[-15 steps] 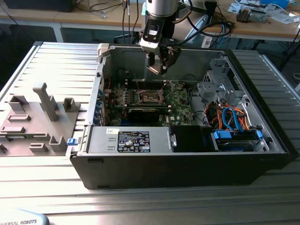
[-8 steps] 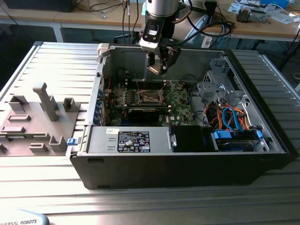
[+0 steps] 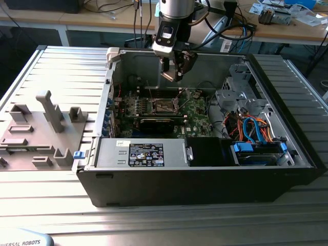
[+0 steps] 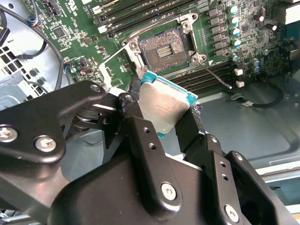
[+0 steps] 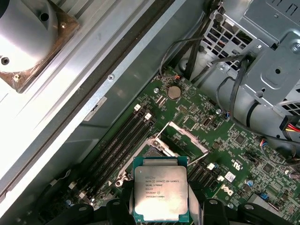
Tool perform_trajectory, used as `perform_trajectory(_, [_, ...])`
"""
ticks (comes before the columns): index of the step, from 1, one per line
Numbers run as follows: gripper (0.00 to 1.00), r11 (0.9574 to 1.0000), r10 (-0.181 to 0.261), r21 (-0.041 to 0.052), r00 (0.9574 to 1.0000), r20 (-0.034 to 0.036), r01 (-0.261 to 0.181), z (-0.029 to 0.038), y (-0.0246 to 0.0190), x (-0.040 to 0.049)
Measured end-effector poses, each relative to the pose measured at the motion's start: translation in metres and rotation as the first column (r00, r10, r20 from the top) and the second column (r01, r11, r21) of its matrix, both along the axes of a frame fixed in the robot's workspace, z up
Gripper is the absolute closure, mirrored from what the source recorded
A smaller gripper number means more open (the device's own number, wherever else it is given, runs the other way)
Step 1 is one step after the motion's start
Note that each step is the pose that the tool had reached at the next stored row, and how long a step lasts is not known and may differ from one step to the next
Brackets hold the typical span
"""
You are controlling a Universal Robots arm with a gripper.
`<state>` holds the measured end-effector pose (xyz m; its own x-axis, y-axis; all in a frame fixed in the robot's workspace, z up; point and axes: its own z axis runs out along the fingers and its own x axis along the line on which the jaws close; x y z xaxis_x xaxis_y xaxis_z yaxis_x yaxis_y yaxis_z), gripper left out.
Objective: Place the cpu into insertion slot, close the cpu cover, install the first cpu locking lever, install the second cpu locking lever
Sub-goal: 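Place the cpu into insertion slot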
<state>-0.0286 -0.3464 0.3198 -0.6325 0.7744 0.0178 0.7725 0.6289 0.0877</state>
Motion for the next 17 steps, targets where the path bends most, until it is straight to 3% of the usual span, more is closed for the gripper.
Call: perform_trajectory(17, [0.46, 0.9999, -0.014, 0.0000, 0.9999, 0.0001, 0.014, -0.0004, 0.0000, 0.0000])
